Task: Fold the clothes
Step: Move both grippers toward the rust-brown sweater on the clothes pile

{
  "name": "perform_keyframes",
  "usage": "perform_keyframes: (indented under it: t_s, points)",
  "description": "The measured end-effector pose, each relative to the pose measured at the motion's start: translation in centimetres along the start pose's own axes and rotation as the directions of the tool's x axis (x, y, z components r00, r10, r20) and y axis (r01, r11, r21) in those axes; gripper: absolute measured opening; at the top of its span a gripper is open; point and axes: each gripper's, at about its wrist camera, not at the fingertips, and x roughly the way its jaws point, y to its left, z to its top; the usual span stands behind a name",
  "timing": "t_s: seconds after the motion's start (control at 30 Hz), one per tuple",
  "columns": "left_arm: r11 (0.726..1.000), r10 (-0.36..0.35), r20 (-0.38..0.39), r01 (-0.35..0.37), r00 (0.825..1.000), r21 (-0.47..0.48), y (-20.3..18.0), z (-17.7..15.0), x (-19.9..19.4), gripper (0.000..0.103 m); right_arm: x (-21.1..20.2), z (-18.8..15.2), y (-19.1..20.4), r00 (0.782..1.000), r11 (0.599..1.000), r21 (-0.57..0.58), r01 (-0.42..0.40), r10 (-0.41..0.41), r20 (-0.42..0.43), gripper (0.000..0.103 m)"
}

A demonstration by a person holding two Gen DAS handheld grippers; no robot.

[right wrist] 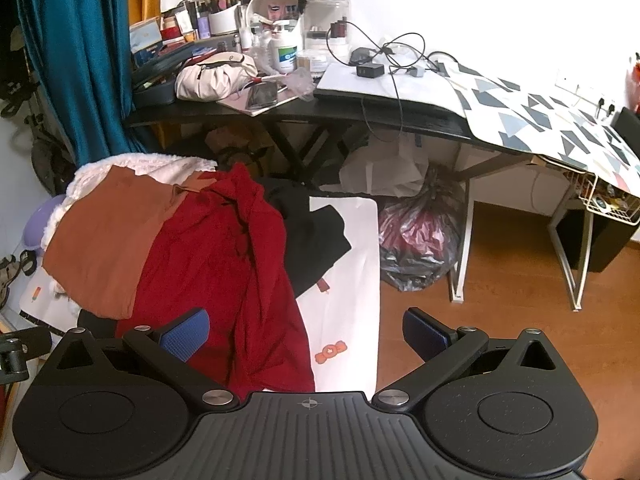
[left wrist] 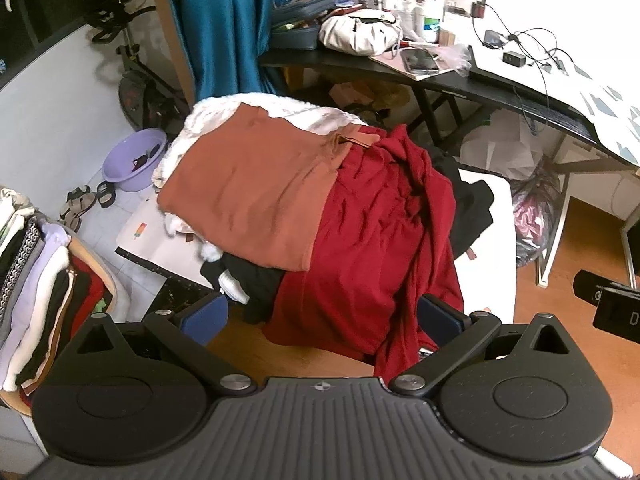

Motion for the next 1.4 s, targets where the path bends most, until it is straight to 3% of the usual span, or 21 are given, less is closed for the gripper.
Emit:
perform_keyframes:
  t_s: [0.8,1.4]
  points:
    - [0.997,0.038,-0.003,-0.038,0.999,-0.064,3.9,-0.4,-0.1,0.103,-0.2,0.1,3.7,1.0,0.998,-0.048,-0.028,0.028,0.006,0.102]
    - [0.997,0.016,-0.012,-0.016,1.0,-0.07,7.3,-0.3,1.1,0.103,0.2,-0.2,7.3,1.0,0.998,-0.062,-0.02,0.019,-0.002,0.102]
